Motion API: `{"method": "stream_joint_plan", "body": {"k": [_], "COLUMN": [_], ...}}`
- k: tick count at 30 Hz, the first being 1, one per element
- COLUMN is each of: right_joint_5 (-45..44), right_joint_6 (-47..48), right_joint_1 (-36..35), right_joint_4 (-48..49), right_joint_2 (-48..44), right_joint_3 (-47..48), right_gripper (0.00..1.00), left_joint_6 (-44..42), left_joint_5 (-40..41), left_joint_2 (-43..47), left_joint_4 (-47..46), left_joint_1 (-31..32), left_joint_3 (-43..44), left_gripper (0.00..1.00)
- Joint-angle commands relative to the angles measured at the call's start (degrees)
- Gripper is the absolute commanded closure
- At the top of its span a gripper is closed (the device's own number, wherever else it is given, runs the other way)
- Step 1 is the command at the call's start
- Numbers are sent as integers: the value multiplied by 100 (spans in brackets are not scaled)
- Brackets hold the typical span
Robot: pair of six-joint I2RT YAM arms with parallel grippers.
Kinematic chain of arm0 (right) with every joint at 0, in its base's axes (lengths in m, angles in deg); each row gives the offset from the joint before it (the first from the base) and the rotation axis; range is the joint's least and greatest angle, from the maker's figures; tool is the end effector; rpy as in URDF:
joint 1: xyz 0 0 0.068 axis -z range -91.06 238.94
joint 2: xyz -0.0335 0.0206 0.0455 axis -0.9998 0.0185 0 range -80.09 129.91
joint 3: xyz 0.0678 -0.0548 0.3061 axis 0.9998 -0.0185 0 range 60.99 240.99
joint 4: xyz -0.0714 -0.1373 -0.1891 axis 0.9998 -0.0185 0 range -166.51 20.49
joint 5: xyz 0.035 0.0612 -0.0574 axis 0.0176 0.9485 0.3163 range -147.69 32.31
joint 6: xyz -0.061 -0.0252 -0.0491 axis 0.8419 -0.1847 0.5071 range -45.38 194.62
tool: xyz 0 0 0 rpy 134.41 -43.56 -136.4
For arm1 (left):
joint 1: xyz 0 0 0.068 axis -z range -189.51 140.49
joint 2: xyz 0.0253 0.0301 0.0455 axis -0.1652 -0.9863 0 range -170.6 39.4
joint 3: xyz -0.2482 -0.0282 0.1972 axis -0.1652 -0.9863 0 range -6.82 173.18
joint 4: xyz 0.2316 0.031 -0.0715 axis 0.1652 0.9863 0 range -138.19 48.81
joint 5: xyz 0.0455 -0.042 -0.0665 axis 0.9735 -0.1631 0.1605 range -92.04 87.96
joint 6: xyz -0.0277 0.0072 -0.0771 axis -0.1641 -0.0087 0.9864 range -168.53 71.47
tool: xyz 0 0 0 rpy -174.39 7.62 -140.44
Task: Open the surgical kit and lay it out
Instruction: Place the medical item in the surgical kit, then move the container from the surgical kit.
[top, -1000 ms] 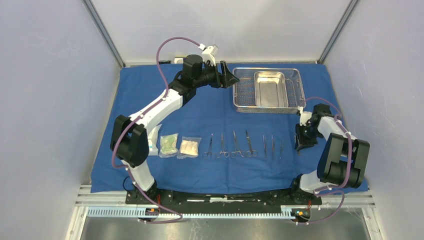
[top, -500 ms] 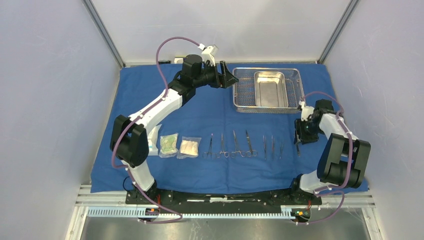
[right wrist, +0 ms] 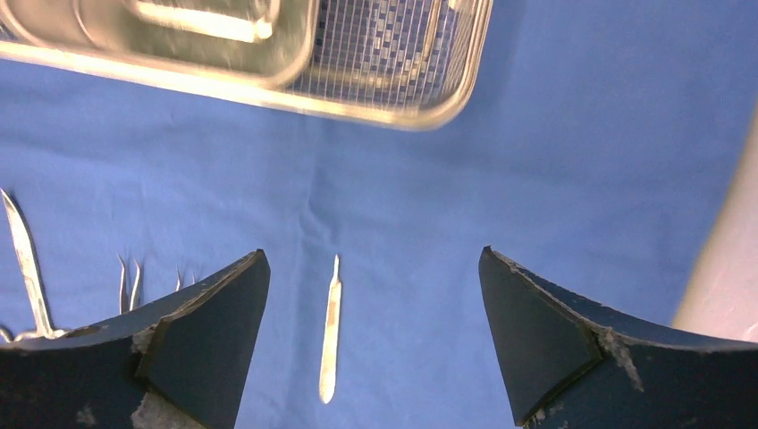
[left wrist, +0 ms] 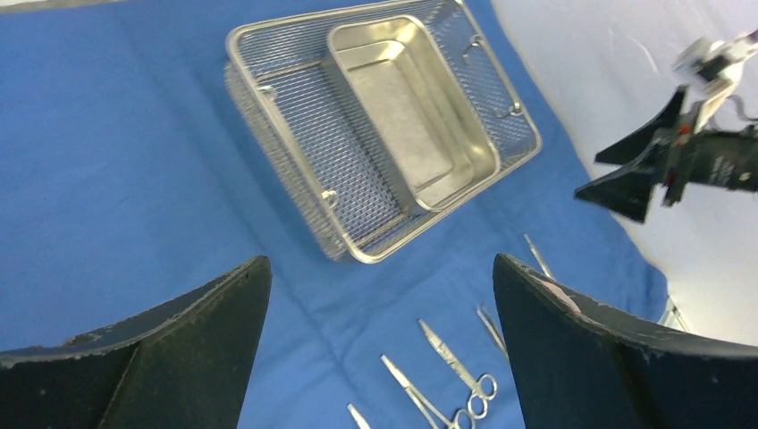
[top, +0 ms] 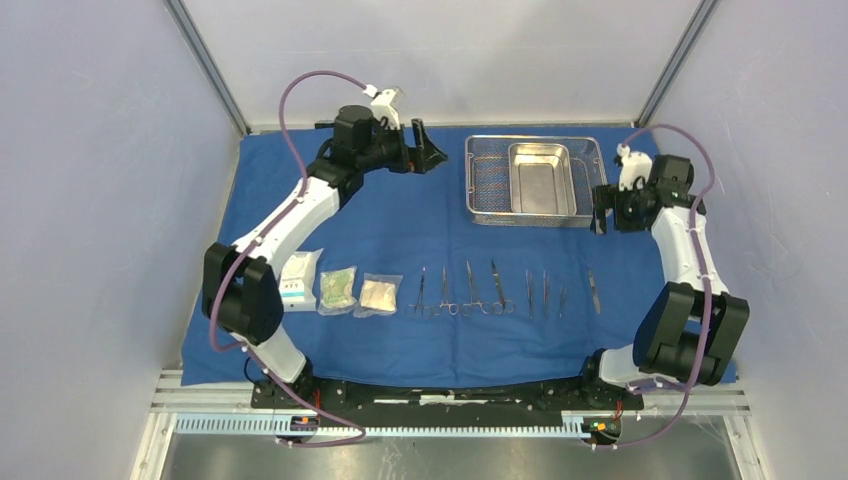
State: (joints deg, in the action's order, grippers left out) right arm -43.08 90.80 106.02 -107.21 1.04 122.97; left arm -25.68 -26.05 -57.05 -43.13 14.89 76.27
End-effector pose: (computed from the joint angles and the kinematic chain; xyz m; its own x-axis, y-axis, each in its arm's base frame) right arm 0.2770 -0.0661 0.2830 -0.8110 -0.0329 -0.5842 -0.0767 0.9958 0.0504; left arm 0.3717 -0.2006 0.3842 -0.5482 -0.1408 -0.8244 0.5599 0.6704 -0.4868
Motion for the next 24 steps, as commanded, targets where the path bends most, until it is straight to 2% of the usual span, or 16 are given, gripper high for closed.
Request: {"method": "stream_joint_plan", "body": {"k": [1,8,14,18,24], "right_joint_5": [125,-97,-377,-656,-1425], "right_joint_6": [-13,97,392,429,459], "right_joint_1": [-242,-1100,-1889,-2085,-2041], "right_joint_4": [709,1264,1379,1444,1673], "right_joint_2": [217,1138,2174,2792,3453], "right_joint_3": [657,1838,2889,3261,3604], "right_gripper": [3,2,2,2,8], "left_joint_6": [-714,-1663,-2081,-2269,-2496], "left_joint_5": [149,466,294,97,21], "left_joint_2": [744,1012,891,790,630], "left_joint_4": [164,1085,1637,1876,2128], "left_joint_1": [-386,-816,-1063,-1225,-1350], "left_joint_3": [-372,-440,-425,-376,-271], "left_gripper": [0,0,0,0,0]}}
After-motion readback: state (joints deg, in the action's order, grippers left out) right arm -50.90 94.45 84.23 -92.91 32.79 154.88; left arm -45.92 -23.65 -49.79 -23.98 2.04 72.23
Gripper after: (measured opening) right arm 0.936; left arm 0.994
